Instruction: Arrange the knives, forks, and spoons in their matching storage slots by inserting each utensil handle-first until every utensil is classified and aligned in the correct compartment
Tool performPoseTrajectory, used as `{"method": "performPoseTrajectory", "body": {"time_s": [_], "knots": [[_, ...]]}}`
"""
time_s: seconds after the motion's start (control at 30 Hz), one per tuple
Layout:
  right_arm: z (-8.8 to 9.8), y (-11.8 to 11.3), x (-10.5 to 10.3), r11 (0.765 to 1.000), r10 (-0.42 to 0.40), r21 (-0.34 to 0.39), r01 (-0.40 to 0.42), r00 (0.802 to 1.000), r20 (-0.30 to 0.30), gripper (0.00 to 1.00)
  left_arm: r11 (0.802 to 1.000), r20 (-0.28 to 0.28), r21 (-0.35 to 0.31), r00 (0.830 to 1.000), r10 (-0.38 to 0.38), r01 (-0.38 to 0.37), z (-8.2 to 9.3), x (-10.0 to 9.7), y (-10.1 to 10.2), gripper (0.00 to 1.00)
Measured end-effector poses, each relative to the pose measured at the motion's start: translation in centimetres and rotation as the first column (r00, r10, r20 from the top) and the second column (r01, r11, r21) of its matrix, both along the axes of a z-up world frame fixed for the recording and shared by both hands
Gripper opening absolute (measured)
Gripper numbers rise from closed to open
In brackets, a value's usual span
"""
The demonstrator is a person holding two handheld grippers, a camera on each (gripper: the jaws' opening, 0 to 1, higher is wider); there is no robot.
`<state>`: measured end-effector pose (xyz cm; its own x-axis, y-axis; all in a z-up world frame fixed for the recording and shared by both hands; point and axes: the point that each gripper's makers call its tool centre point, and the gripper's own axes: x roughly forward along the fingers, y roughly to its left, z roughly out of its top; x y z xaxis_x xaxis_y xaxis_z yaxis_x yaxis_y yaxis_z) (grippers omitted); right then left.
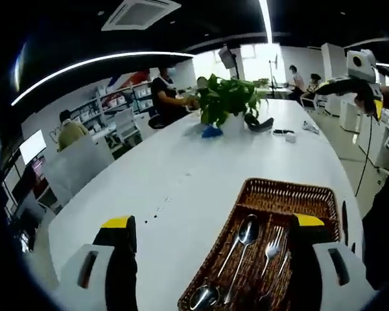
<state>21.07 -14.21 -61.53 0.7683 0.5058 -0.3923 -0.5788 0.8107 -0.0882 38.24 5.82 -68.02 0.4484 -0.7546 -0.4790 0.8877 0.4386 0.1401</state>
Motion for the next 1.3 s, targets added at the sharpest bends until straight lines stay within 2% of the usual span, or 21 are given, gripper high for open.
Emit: {"method": "performPoseTrajectory", "body": {"time_s": [0.1, 0.13, 0.2, 0.27, 0.33, 0.4, 0.43, 0.53, 0.67, 0.73, 0.93, 1.03, 1.07, 1.23, 1.3], "knots": [[0.4, 0.2, 0.2, 1.0, 0.011, 0.005, -0.011, 1.0, 0.009, 1.0, 1.0, 0.009, 0.01, 1.0, 0.023, -0.023, 0.2, -1.3, 2.2, 1.0], [0.5, 0.3, 0.3, 1.0, 0.012, 0.006, -0.012, 1.0, 0.011, 1.0, 0.999, -0.004, 0.01, 0.999, 0.034, -0.034, 0.2, -1.7, 2.7, 1.0], [0.8, 0.5, 0.4, 1.0, 0.009, 0.027, -0.009, 1.0, 0.017, 1.0, 0.995, -0.021, -0.044, 0.996, 0.086, -0.086, 0.8, -2.4, 4.1, 1.0], [0.7, 0.5, 0.3, 0.999, 0.008, 0.036, -0.009, 1.0, 0.012, 1.0, 0.994, -0.019, -0.063, 0.995, 0.094, -0.095, 1.1, -3.3, 5.1, 1.0], [0.5, 0.3, 0.4, 1.0, 0.002, 0.031, -0.002, 1.0, 0.011, 1.0, 0.988, -0.062, -0.081, 0.99, 0.126, -0.131, 1.0, -4.3, 6.1, 1.0], [0.2, 0.2, 0.2, 1.0, -0.001, 0.028, 0.0, 1.0, 0.008, 1.0, 0.982, -0.073, -0.043, 0.981, 0.179, -0.182, 0.6, -5.7, 7.6, 1.0], [0.2, 0.2, 0.2, 0.999, -0.006, 0.033, 0.005, 1.0, 0.012, 1.0, 0.983, -0.062, -0.055, 0.984, 0.17, -0.173, 0.8, -6.2, 7.7, 1.0], [-0.2, -0.1, 0.0, 0.999, -0.017, 0.047, 0.017, 1.0, 0.0, 1.0, 0.973, -0.061, -0.084, 0.976, 0.209, -0.214, 1.4, -7.5, 8.7, 1.0], [-0.7, -0.4, -0.4, 0.999, -0.024, 0.048, 0.025, 1.0, -0.013, 1.0, 0.963, -0.081, -0.063, 0.963, 0.256, -0.262, 1.0, -9.7, 9.9, 1.0], [-1.0, -0.6, -0.7, 0.998, -0.026, 0.052, 0.027, 0.999, -0.022, 1.0, 0.955, -0.079, -0.098, 0.958, 0.274, -0.281, 1.3, -10.7, 10.2, 1.0], [-1.6, -0.8, -1.7, 0.999, -0.021, 0.044, 0.023, 0.999, -0.036, 1.0, 0.939, -0.087, -0.097, 0.942, 0.323, -0.331, 1.3, -13.3, 11.6, 1.0], [-1.8, -0.8, -2.7, 0.999, -0.014, 0.039, 0.015, 0.999, -0.029, 1.0, 0.942, -0.092, -0.056, 0.941, 0.325, -0.331, 0.6, -15.0, 12.1, 1.0], [-1.9, -0.8, -2.8, 0.999, -0.014, 0.04, 0.015, 1.0, -0.026, 1.0, 0.943, -0.07, -0.068, 0.945, 0.32, -0.325, 1.0, -15.4, 12.1, 1.0], [-2.7, -0.8, -3.2, 0.999, -0.014, 0.031, 0.015, 0.999, -0.041, 1.0, 0.944, -0.07, -0.059, 0.944, 0.322, -0.326, 1.2, -16.9, 12.3, 1.0], [-2.6, -0.7, -3.4, 0.999, -0.013, 0.034, 0.015, 0.999, -0.042, 1.0, 0.943, -0.071, -0.065, 0.944, 0.322, -0.327, 1.4, -17.0, 12.5, 1.0]]}}
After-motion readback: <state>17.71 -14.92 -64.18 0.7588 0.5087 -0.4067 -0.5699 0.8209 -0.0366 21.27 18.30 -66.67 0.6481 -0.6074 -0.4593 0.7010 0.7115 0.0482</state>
